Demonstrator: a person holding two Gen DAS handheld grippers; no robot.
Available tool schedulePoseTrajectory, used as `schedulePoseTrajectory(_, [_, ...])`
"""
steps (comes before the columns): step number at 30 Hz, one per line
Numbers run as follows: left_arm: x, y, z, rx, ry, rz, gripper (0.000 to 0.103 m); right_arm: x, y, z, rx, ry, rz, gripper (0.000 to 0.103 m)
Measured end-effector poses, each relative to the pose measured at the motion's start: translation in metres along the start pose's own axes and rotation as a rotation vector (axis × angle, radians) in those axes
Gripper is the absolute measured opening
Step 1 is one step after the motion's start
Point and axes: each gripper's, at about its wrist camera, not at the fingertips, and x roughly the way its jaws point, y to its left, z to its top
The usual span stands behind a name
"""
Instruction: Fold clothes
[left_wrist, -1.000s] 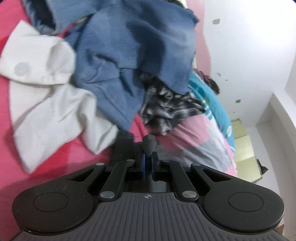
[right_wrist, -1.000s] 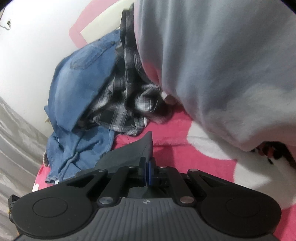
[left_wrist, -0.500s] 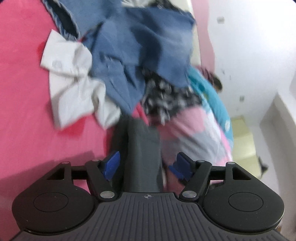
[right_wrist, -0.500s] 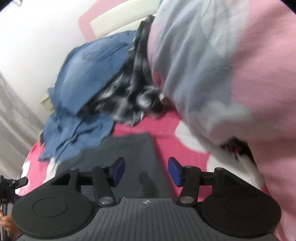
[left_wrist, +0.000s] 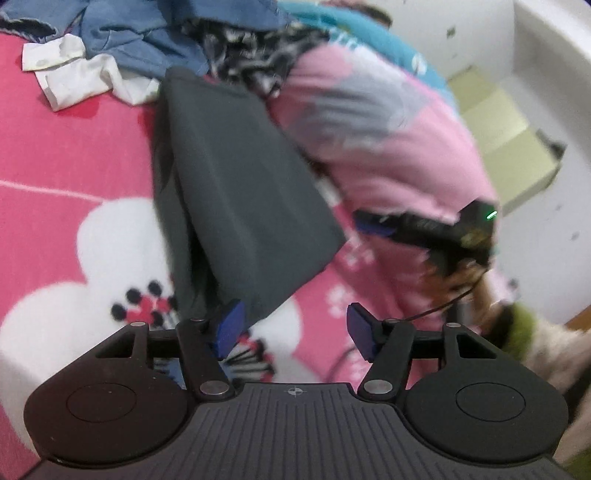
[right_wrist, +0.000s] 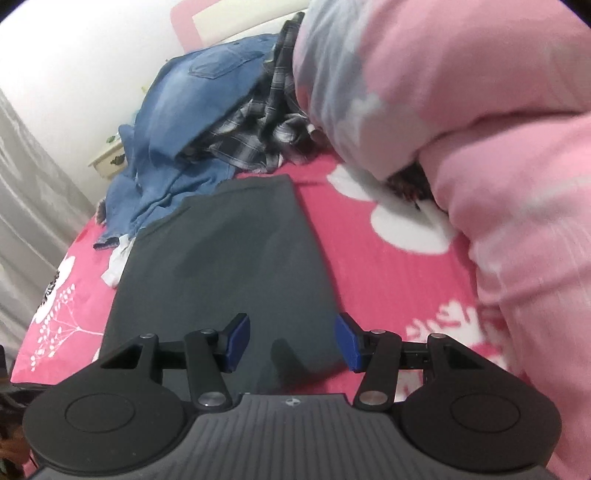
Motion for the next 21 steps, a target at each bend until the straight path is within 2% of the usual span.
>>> schedulePoseTrajectory(3, [-0.001,-0.01,0.001,0.077,-0.029,0.071,0.059,-0.004,0.001,-0.005,-0.009,0.001,0.005,0.054])
schedulePoseTrajectory(6, [-0.003,-0.023,0.004,0.164,-0.056,0.123,0.065,-0.008,0.004,-0.007,-0.037,-0.006,0.01,0.054])
schedulePoseTrajectory(9, [0.011,-0.028,0.005,0.196,-0.031,0.159,0.065,-0.009,0.0,-0.008,-0.026,-0.01,0.011,0.054])
schedulePoseTrajectory(11, [0.022,-0.021,0.003,0.161,0.018,0.201,0.051,-0.008,-0.003,-0.011,-0.01,-0.009,0.008,0.054])
schedulePoseTrajectory(12, [0.024,-0.016,0.002,0.128,0.029,0.199,0.035,-0.007,-0.005,-0.012,-0.005,-0.008,0.004,0.054])
schedulePoseTrajectory(13, [0.024,-0.009,0.0,0.092,0.032,0.188,0.027,-0.007,-0.006,-0.012,-0.003,-0.008,0.003,0.054])
schedulePoseTrajectory(15, [0.023,0.003,-0.001,0.021,0.035,0.168,0.019,-0.007,-0.009,-0.014,-0.001,-0.008,-0.001,0.054])
schedulePoseTrajectory(19, [0.015,0.025,0.004,-0.108,0.038,0.119,0.017,-0.006,-0.017,-0.017,0.009,0.003,-0.01,0.054])
schedulePoseTrajectory(20, [0.013,0.028,0.005,-0.128,0.04,0.109,0.019,-0.005,-0.02,-0.016,0.019,0.006,-0.011,0.054])
schedulePoseTrajectory(21, [0.01,0.03,0.006,-0.149,0.035,0.104,0.028,-0.004,-0.023,-0.016,0.029,0.01,-0.011,0.054])
